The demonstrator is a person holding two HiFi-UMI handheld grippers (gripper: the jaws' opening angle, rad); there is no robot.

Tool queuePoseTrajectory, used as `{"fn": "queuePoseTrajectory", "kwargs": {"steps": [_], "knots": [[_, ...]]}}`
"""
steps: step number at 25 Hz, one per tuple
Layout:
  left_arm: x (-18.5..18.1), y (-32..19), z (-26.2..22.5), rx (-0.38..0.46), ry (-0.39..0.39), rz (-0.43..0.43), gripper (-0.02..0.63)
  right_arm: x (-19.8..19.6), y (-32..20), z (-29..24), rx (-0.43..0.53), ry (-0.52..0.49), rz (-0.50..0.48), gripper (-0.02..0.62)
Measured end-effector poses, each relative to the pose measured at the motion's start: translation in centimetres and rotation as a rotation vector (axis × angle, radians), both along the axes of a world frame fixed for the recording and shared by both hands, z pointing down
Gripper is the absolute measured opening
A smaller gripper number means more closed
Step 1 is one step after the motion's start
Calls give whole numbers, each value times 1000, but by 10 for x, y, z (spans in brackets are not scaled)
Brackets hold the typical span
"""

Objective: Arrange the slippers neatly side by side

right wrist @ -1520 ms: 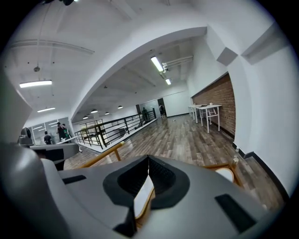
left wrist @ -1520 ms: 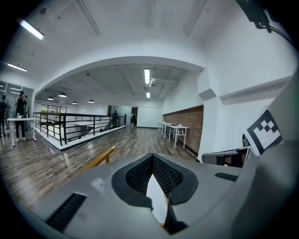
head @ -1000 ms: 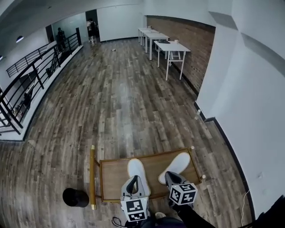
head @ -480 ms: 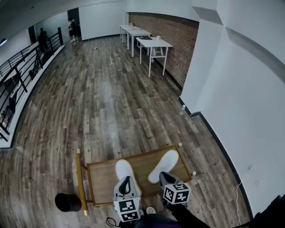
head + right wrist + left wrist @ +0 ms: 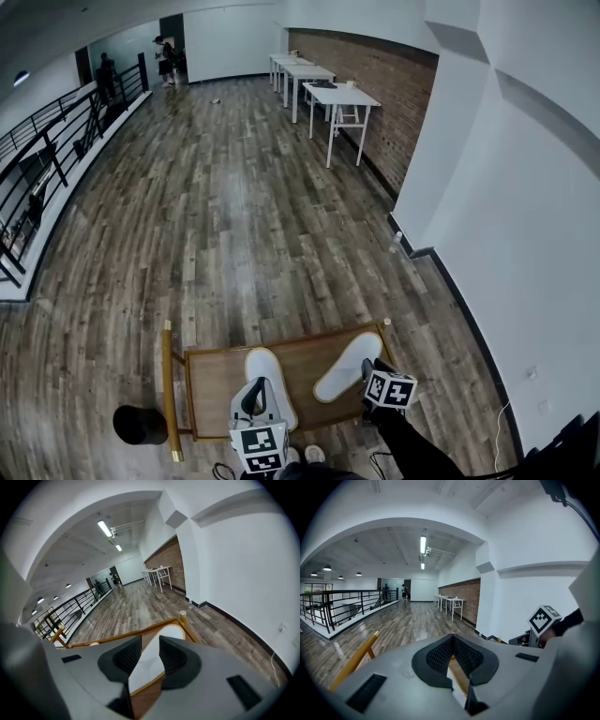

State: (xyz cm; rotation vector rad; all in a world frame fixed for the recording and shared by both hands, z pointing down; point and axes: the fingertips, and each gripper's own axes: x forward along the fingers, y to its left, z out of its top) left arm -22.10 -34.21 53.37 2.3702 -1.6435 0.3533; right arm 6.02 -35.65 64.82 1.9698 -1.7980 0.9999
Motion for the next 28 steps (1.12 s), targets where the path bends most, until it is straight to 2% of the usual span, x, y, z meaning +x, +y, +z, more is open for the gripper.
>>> {"fn": "queuePoseTrajectory", "kwargs": {"steps": [4, 8, 10, 16, 21, 23, 24, 28], "knots": [[-9, 1, 11, -21, -22, -15, -2, 13, -16, 25, -97, -79, 13, 107], [-10, 0, 12, 4, -51, -17, -2, 27, -25, 58, -209, -215, 98, 107], [-9, -1, 12, 9, -60, -16, -2, 32, -30, 68, -242, -259, 124, 107], [-13, -4, 15, -10, -70, -33, -2, 32, -38, 90, -340, -312, 137, 107], [-23, -6, 17, -12, -75, -53, -2, 25, -33, 106, -370, -399, 176, 106], [-27, -6, 18, -14, -78, -62, -2, 22, -32, 108, -368, -411, 165, 90], [-29, -5, 19, -16, -80, -66, -2, 21, -31, 108, -368, -407, 153, 25], [-31, -2, 19, -21, -86, -63, -2, 13, -31, 105, -382, -353, 50, 17]]}}
